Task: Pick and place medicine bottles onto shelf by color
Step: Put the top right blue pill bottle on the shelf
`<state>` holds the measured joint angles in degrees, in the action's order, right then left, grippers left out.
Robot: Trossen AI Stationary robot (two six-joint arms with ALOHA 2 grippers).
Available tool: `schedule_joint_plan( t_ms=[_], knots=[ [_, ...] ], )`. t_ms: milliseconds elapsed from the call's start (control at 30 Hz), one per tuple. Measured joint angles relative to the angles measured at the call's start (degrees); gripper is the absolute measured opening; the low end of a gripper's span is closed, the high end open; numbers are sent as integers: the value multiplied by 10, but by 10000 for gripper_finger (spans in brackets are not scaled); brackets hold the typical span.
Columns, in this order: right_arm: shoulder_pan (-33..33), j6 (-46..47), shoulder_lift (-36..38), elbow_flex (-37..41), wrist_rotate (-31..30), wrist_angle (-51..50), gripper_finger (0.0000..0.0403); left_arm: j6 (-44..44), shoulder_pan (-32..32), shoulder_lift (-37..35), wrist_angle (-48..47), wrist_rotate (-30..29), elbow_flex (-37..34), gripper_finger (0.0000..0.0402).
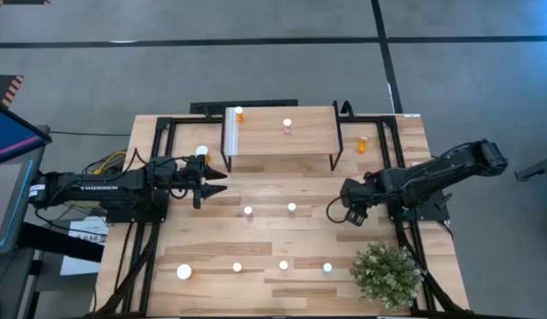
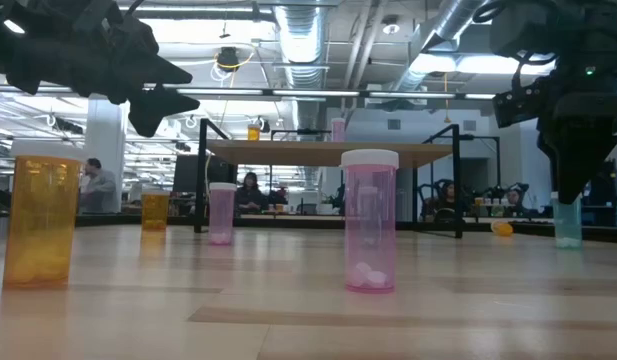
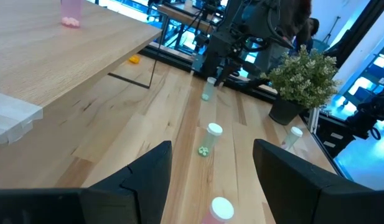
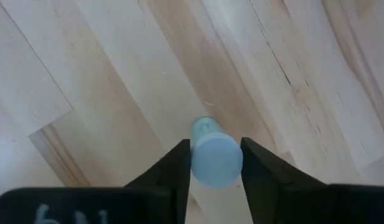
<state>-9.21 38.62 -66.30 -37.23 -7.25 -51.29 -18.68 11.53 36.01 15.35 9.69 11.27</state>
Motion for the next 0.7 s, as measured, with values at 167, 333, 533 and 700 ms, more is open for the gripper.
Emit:
schedule_joint_plan(
  t_ms=[167,333,533,700],
  knots=[
    [0,-1,0,0,0,0,127,0,0,0,0,0,0,215],
    [0,-1,0,0,2,0,135,0,0,0,0,0,0,215],
    [0,-1,0,0,7,0,127,0,0,0,0,0,0,215],
    [0,-2,0,0,10,0,124,0,0,0,0,0,0,215]
  ],
)
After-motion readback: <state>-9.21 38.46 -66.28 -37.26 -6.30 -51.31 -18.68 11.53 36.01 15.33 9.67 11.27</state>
